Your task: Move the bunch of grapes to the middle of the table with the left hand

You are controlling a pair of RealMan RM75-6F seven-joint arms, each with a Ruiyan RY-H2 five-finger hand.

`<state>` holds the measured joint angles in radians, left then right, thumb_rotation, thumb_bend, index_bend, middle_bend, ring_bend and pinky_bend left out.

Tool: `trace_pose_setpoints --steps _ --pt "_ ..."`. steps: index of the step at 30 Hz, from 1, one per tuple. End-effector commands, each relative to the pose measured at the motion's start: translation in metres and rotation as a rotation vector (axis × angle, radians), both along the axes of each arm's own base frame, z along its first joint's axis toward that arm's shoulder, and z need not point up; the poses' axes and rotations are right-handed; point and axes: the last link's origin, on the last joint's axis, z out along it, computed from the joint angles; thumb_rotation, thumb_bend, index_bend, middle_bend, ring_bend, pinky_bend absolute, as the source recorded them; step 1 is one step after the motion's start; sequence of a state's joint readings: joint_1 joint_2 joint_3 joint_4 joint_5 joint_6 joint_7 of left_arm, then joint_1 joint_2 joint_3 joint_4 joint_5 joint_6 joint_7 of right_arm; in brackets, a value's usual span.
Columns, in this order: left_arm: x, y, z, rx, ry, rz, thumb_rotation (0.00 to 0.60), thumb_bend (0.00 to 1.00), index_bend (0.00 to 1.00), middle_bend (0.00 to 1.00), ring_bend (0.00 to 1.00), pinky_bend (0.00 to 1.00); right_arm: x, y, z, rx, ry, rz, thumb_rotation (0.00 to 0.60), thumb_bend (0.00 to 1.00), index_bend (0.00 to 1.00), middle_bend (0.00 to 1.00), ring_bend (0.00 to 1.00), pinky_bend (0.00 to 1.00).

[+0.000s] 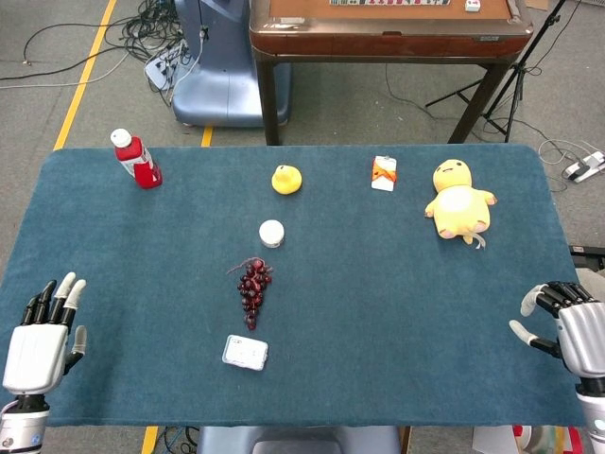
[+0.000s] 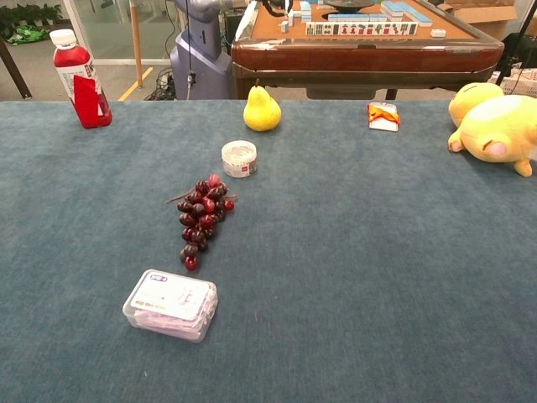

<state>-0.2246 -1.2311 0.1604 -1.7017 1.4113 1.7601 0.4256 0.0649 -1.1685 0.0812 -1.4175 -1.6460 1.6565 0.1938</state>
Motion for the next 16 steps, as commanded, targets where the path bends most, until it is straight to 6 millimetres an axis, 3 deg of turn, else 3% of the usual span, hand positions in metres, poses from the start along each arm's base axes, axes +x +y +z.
trace_pose_setpoints --steps 1,5,16 --pt "-0.0189 -0.0003 0.0029 -0.013 -0.008 0.047 0.600 0.55 0.06 0.00 0.00 0.15 -0.0064 0.0018 -0.0032 -0.007 0.054 -0.074 0.600 0.00 0.62 0.56 0.41 0.43" --pt "-0.0194 0.0030 0.0059 -0.011 -0.015 0.027 0.600 0.54 0.06 0.00 0.00 0.15 -0.0089 0.0029 -0.0048 -0.004 0.099 -0.157 0.600 0.00 0.59 0.56 0.41 0.43" --pt "-0.0203 0.0095 0.0043 -0.013 -0.054 -0.025 0.600 0.53 0.11 0.00 0.00 0.15 -0.0074 -0.0022 -0.0043 0.022 0.089 -0.173 0.600 0.00 0.59 0.56 0.41 0.43"
